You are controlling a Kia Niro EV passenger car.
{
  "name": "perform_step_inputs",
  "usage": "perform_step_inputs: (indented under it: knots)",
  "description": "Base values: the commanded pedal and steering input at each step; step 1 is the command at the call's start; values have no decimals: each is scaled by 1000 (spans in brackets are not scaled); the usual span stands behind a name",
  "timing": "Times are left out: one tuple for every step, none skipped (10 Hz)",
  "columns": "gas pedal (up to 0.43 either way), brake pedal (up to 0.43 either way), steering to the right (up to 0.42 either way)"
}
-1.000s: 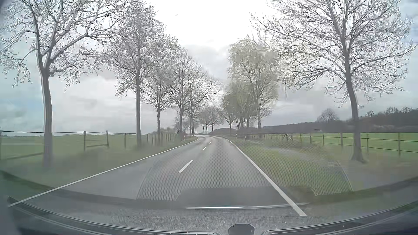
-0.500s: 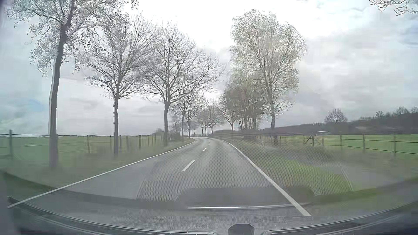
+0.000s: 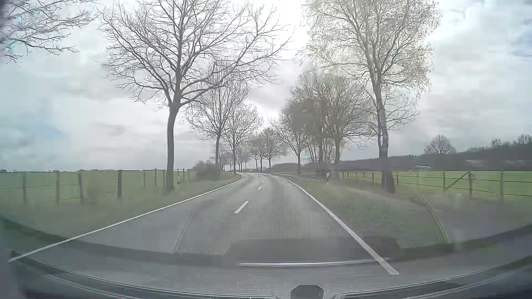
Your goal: Follow the waypoints while adhering to traffic rules and regulations
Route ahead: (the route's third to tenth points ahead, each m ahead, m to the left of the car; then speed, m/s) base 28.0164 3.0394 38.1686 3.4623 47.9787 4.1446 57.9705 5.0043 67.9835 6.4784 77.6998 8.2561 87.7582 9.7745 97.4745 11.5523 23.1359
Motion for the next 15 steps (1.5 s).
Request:
perform_step_inputs:
  knots:
    - [118, 0, -7]
    - [118, 0, -7]
    - [118, 0, -7]
    - [118, 0, -7]
    - [118, 0, -7]
    - [110, 0, -8]
    - [110, 0, -8]
    - [110, 0, -9]
    - [110, 0, -11]
    - [110, 0, -12]
    - [110, 0, -12]
    - [110, 0, -12]
    - [110, 0, -11]
    - [110, 0, -11]
    - [110, 0, -11]
